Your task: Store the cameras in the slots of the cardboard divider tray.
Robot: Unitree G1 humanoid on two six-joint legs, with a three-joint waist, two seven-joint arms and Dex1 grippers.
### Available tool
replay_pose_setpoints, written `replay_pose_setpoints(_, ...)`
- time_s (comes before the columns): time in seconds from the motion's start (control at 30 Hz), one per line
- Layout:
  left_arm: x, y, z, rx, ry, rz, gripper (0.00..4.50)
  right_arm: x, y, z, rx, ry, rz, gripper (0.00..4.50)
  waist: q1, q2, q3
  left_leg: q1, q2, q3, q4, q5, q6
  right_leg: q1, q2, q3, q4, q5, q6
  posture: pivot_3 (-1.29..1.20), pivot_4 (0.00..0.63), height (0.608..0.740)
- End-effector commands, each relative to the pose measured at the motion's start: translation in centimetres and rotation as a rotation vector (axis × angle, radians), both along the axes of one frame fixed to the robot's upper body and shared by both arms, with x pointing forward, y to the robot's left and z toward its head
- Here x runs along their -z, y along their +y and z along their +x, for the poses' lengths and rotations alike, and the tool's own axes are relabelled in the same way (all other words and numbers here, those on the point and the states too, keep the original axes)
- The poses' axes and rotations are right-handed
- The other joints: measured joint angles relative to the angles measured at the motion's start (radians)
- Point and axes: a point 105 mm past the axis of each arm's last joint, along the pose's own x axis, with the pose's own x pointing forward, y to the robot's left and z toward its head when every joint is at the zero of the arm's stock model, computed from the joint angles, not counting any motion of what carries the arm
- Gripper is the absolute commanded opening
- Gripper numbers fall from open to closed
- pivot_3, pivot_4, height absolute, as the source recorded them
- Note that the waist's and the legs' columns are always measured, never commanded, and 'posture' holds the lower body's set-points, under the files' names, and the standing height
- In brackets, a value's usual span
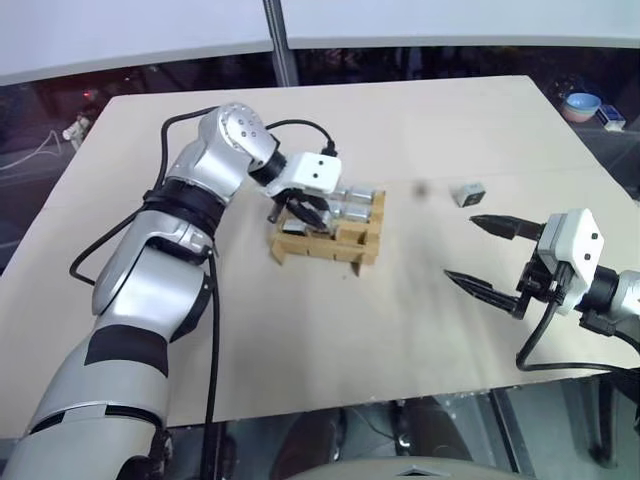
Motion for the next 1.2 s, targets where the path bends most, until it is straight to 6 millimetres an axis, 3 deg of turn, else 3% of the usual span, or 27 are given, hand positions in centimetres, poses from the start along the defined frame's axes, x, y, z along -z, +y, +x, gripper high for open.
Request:
replay_pose_setpoints(0.03, 2.0, 0.8, 0.0, -0.036, 0.041, 0.041, 0.7, -0.9, 0.3, -0.5, -0.015, -0.051, -0.01, 4.37, 0.003, 0.0, 0.0, 0.002, 0.0, 0.0, 0.0, 0.0, 0.0, 0.002, 0.0, 0.0, 0.0, 0.0, 0.0, 0.0, 0.15, 0.74)
replay_pose_setpoints(0.13, 2.0, 0.1, -0.9, -0.016, 0.106, 0.008, 0.7, -0.9, 0.3, -0.6, -0.013, -0.05, -0.01, 4.37, 0.005, 0.0, 0.0, 0.005, 0.0, 0.0, 0.0, 0.0, 0.001, 0.004, 0.0, 0.0, 0.0, 0.0, 0.0, 0.0, 0.15, 0.74)
replay_pose_setpoints(0.37, 1.1, 1.6, -0.4, -0.081, 0.11, 0.015, 0.7, -0.8, 0.2, -0.5, -0.011, -0.048, -0.008, 4.37, -0.001, -0.002, 0.001, -0.001, 0.0, 0.0, 0.0, 0.001, -0.002, -0.001, 0.0, 0.001, -0.001, 0.0, 0.0, 0.0, 0.15, 0.74)
replay_pose_setpoints(0.57, 2.4, 0.2, -0.2, -0.044, 0.086, 0.021, 0.7, -0.8, 0.5, -0.3, -0.015, -0.053, 0.001, 4.37, -0.007, -0.002, 0.001, -0.007, 0.0, 0.0, 0.0, 0.001, -0.002, -0.008, 0.0, 0.001, -0.001, 0.0, 0.0, 0.0, 0.15, 0.74)
replay_pose_setpoints(0.63, 1.9, -0.6, -0.2, -0.036, 0.084, -0.03, 0.7, -0.8, 0.5, -0.4, -0.016, -0.052, -0.002, 4.37, -0.005, -0.002, 0.001, -0.008, 0.0, 0.0, 0.0, 0.001, -0.002, -0.008, 0.0, 0.001, -0.001, 0.0, 0.0, 0.0, 0.15, 0.74)
replay_pose_setpoints(0.67, 1.1, -1.1, -0.1, -0.036, 0.08, -0.084, 1.72, -0.8, 0.5, -0.4, -0.016, -0.051, -0.003, 4.5, -0.004, -0.002, 0.001, -0.008, 0.0, 0.0, 0.0, 0.001, -0.002, -0.008, 0.0, 0.001, -0.001, 0.0, 0.0, 0.0, 0.15, 0.74)
replay_pose_setpoints(0.77, -1.7, -2.0, -0.7, -0.04, 0.104, -0.229, 2.94, -0.7, 0.4, -0.6, -0.008, -0.045, -0.003, 4.5, 0.002, -0.004, 0.003, -0.01, 0.0, 0.0, 0.001, 0.001, -0.002, -0.009, 0.0, 0.0, -0.001, 0.0, 0.0, 0.0, 0.15, 0.74)
replay_pose_setpoints(0.83, -4.9, -2.4, -2.2, -0.06, 0.178, -0.385, 3.72, -0.5, 0.2, -0.4, 0.018, -0.035, -0.001, 4.5, 0.0, -0.006, 0.003, -0.012, 0.0, 0.0, 0.001, 0.001, -0.002, -0.012, 0.0, 0.0, 0.0, 0.0, 0.0, 0.0, 0.15, 0.74)
replay_pose_setpoints(0.9, -7.4, -1.8, -4.1, -0.054, 0.231, -0.51, 3.72, 0.1, -0.7, 1.2, 0.126, -0.022, -0.011, 4.5, -0.011, -0.006, 0.003, -0.017, 0.0, 0.0, 0.001, 0.001, -0.002, -0.017, -0.001, 0.001, 0.0, 0.0, 0.0, 0.0, 0.15, 0.74)
replay_pose_setpoints(1.0, -8.8, -1.0, -5.8, -0.044, 0.204, -0.648, 3.72, 1.0, -2.0, 3.5, 0.284, -0.02, -0.022, 4.5, -0.014, -0.003, 0.002, -0.018, 0.0, 0.0, 0.001, 0.001, -0.002, -0.019, 0.0, 0.002, 0.0, 0.0, 0.0, 0.0, 0.15, 0.74)
replay_pose_setpoints(1.03, -9.0, -0.9, -6.1, -0.06, 0.198, -0.686, 3.72, 1.2, -2.2, 4.0, 0.306, -0.014, -0.019, 4.5, -0.008, -0.001, 0.001, -0.015, 0.0, 0.0, 0.0, 0.001, -0.002, -0.016, 0.0, 0.003, 0.0, 0.0, 0.0, 0.0, 0.15, 0.74)
replay_pose_setpoints(1.1, -8.8, -0.2, -7.5, -0.097, 0.222, -0.808, 4.13, 0.9, -3.0, 6.1, 0.397, -0.012, 0.045, 4.5, -0.01, -0.001, 0.0, -0.014, -0.001, 0.0, 0.0, 0.001, -0.003, -0.016, -0.001, 0.003, 0.001, 0.0, 0.0, 0.0, 0.15, 0.74)
replay_pose_setpoints(1.13, -8.2, 0.0, -7.9, -0.132, 0.195, -0.841, 4.42, 0.8, -3.5, 7.3, 0.454, -0.021, 0.061, 4.5, -0.01, -0.001, 0.0, -0.012, 0.0, 0.001, 0.0, 0.002, -0.003, -0.015, 0.001, 0.005, 0.002, 0.0, 0.0, 0.0, 0.15, 0.74)
replay_pose_setpoints(1.2, -6.9, 0.5, -8.5, -0.204, 0.146, -0.9, 4.47, 0.7, -5.3, 9.9, 0.64, -0.06, 0.082, 4.5, -0.015, -0.002, 0.0, -0.011, 0.0, 0.001, -0.001, 0.002, -0.003, -0.015, 0.0, 0.006, 0.001, 0.0, 0.0, 0.0, 0.15, 0.74)
